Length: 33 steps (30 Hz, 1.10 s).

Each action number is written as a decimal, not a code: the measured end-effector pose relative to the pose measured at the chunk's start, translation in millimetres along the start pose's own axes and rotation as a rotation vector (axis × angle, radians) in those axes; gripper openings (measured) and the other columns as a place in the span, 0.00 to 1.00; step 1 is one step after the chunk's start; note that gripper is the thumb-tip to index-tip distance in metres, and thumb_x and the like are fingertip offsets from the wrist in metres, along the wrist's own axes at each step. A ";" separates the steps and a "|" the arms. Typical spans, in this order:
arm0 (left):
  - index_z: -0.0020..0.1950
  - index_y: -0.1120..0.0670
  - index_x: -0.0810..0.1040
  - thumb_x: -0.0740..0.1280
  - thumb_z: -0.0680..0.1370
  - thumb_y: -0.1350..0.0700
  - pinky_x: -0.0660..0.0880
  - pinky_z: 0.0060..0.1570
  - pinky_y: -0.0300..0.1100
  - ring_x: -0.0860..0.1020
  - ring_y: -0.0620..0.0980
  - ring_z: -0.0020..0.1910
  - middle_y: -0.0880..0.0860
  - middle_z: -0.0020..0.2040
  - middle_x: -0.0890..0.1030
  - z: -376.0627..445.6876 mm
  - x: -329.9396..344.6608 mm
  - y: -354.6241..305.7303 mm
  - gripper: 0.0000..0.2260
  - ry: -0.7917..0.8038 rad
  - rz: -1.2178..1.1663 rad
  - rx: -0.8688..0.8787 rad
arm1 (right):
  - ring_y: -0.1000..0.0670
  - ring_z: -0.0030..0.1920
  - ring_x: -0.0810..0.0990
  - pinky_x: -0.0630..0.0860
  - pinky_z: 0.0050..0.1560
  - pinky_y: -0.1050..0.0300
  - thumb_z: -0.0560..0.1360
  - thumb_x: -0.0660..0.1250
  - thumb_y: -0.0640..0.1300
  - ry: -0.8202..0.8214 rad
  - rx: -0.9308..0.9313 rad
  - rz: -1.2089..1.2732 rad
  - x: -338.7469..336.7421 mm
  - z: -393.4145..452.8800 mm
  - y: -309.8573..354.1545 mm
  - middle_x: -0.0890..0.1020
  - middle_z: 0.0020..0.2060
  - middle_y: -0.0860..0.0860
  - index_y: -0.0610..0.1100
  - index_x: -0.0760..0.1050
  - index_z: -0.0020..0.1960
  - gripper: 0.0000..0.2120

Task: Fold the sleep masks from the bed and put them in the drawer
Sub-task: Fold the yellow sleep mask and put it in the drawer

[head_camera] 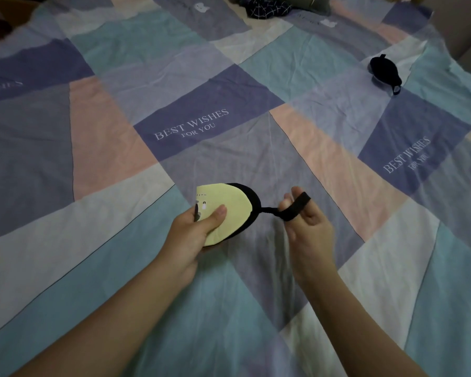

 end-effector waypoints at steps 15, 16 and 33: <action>0.70 0.48 0.64 0.67 0.72 0.66 0.77 0.30 0.37 0.80 0.50 0.44 0.54 0.57 0.75 -8.0 19.7 -16.7 0.30 -0.015 0.219 -0.104 | 0.53 0.69 0.71 0.74 0.64 0.48 0.65 0.78 0.46 0.443 -0.489 -0.763 32.7 -31.2 8.9 0.69 0.71 0.52 0.46 0.60 0.74 0.43; 0.69 0.51 0.66 0.67 0.72 0.65 0.78 0.32 0.39 0.81 0.50 0.44 0.55 0.57 0.75 -10.2 23.8 -19.0 0.26 0.014 0.244 -0.121 | 0.54 0.64 0.76 0.77 0.60 0.51 0.65 0.77 0.44 0.432 -0.515 -0.769 33.6 -32.8 10.4 0.72 0.68 0.54 0.45 0.62 0.73 0.41; 0.55 0.59 0.78 0.65 0.78 0.58 0.79 0.36 0.36 0.84 0.47 0.39 0.53 0.43 0.85 -6.8 32.9 9.9 0.09 0.018 -0.262 -0.175 | 0.47 0.52 0.84 0.81 0.45 0.58 0.63 0.77 0.37 0.013 0.136 0.279 11.3 -26.9 -17.3 0.84 0.54 0.46 0.45 0.58 0.74 0.45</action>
Point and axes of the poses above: each hand's wrist, its own z-axis towards the middle knuckle, its own x-axis out of the palm, y = z × x, the point moved 7 cm from there along z, towards the middle knuckle
